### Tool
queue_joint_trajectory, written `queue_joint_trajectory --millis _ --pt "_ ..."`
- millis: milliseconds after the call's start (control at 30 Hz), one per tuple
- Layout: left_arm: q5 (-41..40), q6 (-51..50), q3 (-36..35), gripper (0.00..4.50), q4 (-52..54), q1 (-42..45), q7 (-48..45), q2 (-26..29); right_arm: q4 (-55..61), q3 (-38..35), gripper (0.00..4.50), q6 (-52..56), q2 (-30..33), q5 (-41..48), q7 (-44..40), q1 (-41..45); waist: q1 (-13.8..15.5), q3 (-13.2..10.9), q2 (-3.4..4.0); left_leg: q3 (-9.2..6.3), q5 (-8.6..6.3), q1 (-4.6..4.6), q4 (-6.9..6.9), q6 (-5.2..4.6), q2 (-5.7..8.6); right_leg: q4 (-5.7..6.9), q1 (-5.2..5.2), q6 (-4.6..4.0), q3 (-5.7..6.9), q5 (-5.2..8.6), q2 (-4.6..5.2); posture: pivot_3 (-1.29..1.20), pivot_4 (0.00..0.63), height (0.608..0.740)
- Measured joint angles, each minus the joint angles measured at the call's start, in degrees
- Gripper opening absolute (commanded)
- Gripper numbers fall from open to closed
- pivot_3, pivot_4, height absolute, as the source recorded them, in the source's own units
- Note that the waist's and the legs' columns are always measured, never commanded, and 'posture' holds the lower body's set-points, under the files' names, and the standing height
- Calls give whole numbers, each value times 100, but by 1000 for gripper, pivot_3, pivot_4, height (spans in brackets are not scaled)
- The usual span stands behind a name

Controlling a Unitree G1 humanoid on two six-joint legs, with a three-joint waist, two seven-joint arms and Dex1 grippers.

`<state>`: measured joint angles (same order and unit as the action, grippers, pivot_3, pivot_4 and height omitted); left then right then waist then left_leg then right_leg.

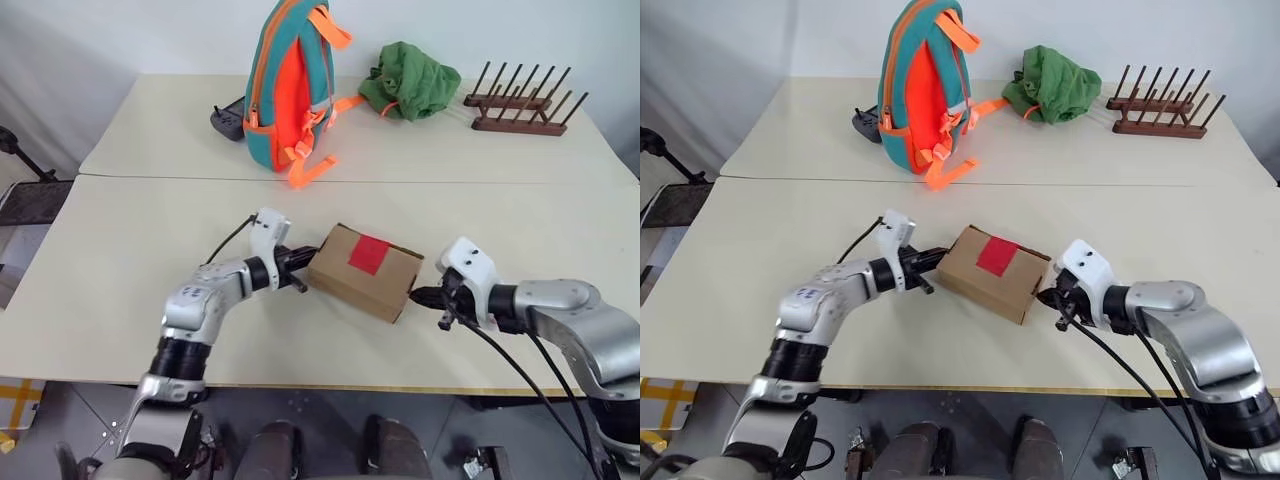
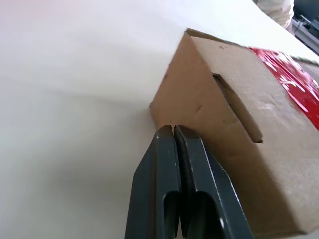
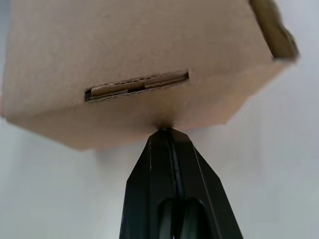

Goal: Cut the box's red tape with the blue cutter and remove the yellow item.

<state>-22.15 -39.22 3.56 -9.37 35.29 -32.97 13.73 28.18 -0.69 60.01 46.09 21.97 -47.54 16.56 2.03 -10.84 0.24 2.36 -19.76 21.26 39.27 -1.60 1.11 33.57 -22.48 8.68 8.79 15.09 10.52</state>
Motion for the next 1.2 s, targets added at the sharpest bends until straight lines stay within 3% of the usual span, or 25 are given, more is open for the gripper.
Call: queue_joint_trajectory --millis 200,467,867,900,1000,1200 --pt "302 575 227 68 -948 646 -374 -446 492 -267 0 257 340 122 64 -537 59 0 -2 20 0 7 0 -1 1 -4 0 0 9 0 0 0 150 740" --pt "541 901 265 68 -1397 754 -698 -514 625 -379 0 241 385 164 252 -795 67 0 -3 22 1 6 2 -2 -1 -5 0 0 7 0 0 0 150 740" --pt "474 672 -138 68 -1201 677 -1079 338 763 -1432 0 189 553 265 479 -1658 69 0 -3 11 1 5 3 -2 -2 -2 0 0 6 0 1 0 150 740" --pt "411 552 -144 241 -1083 649 -1137 410 747 -1535 0 118 652 263 431 -1780 76 0 -3 10 1 6 3 -2 -1 -5 0 0 5 0 1 0 150 740" --pt "-67 -235 -330 917 -284 270 -1505 1017 287 -1822 570 -172 957 245 263 -1625 -3 -4 -9 4 0 2 2 -4 -4 -3 -2 0 -3 0 0 0 150 740" --pt "-1667 -2114 -1510 2756 1561 -550 -1709 1875 -885 -2020 2592 -857 931 330 145 -421 -119 -6 -11 -12 2 -13 2 0 -46 11 -1 -1 -15 0 -9 0 150 740"
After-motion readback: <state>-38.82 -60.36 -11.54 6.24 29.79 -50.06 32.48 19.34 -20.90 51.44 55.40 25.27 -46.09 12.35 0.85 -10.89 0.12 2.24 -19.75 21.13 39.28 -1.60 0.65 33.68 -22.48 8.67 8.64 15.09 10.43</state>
